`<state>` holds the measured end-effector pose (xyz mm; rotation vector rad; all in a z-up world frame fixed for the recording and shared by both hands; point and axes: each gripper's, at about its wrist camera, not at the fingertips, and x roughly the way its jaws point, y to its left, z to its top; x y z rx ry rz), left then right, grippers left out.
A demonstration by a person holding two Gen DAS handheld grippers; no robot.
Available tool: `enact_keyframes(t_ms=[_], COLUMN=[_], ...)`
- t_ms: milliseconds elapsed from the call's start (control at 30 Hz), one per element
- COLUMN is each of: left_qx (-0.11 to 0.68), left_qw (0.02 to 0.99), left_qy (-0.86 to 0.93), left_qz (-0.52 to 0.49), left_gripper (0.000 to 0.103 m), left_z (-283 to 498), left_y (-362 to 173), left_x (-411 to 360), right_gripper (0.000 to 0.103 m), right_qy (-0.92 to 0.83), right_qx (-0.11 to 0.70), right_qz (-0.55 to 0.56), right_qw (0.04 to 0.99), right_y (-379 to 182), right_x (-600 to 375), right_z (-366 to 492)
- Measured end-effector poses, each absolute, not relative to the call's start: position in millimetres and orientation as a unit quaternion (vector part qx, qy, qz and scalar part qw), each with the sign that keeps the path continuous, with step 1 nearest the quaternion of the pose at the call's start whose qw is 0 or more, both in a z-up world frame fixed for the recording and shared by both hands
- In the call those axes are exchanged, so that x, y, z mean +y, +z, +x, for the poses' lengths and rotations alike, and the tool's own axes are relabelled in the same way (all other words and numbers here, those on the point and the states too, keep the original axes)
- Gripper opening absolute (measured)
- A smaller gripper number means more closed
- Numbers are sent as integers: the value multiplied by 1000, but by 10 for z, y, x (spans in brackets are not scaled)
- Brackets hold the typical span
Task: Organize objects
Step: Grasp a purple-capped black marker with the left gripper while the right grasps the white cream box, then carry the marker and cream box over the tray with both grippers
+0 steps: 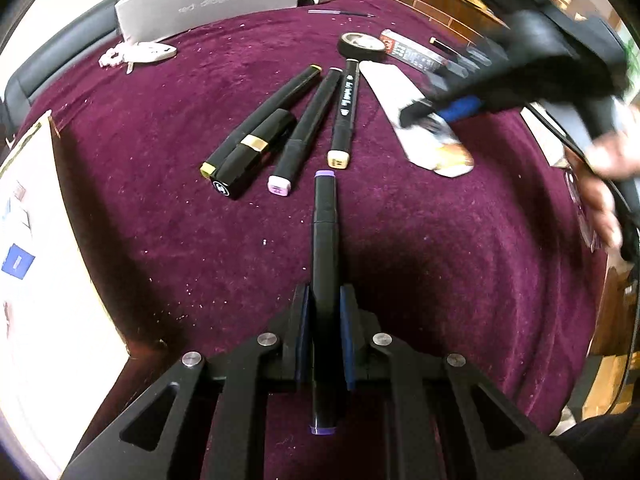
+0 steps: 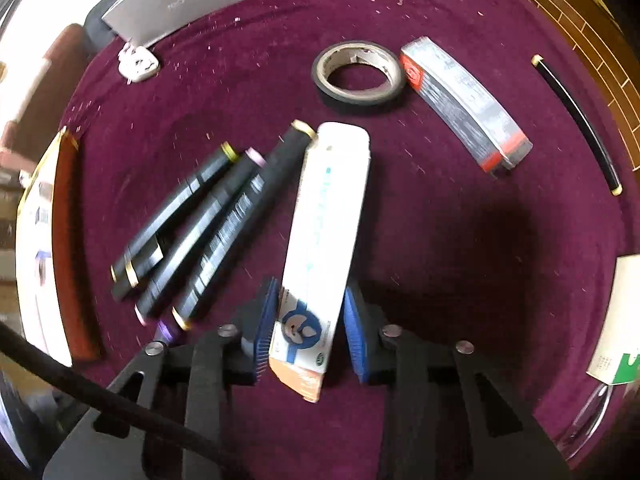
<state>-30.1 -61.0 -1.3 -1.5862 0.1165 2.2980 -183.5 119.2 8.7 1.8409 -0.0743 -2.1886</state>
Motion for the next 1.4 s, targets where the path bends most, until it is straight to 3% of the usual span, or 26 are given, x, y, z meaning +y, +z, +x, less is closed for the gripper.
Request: enact_keyframes(t_ms=[433,533,833,900,933,967,1000,1033,1300,1400], left_qx=[15,20,73,71,72,75,78,70,-30,-51], left_qw=[113,94,72,68,65,63,63,66,115,117], left_qy=[818,821,816,820,824,828,834,837,838,844], left_qz=[-564,-563,-569,-564,-559,-552,-542,-539,-532,-521], left_gripper=[11,12,12,12,12,12,11,11,11,11], left_z=[-430,-400,-456,-457,-442,-418,-383,-366,-219,-183], left_y=[3,13,18,20,21,21,19,24,200,319], left_x=[-483,-433,-239,-226,-214,-194,-184,-202,-554,-687], right_gripper=[31,44,50,68,67,58,35,28,27,27], right_qy=[-771,-776,-783,-785,-786,-790,-796,-802,-796,-801], right_qx=[45,56,68,56,60,69,85,102,-43,-36], right_qz=[614,603,591,587,585,583,578,568,577,567], right_qw=[163,178,180,189,190,177,161,151,180,190], right_y=[96,94,97,86,79,70,77,93,309,459], right_x=[1350,1310,1263,1236,1207,1157,1140,1128,1349,1206], right_z=[-1449,-1389,-1326,-1307,-1296,-1293,-1277,-1256,-996,-892])
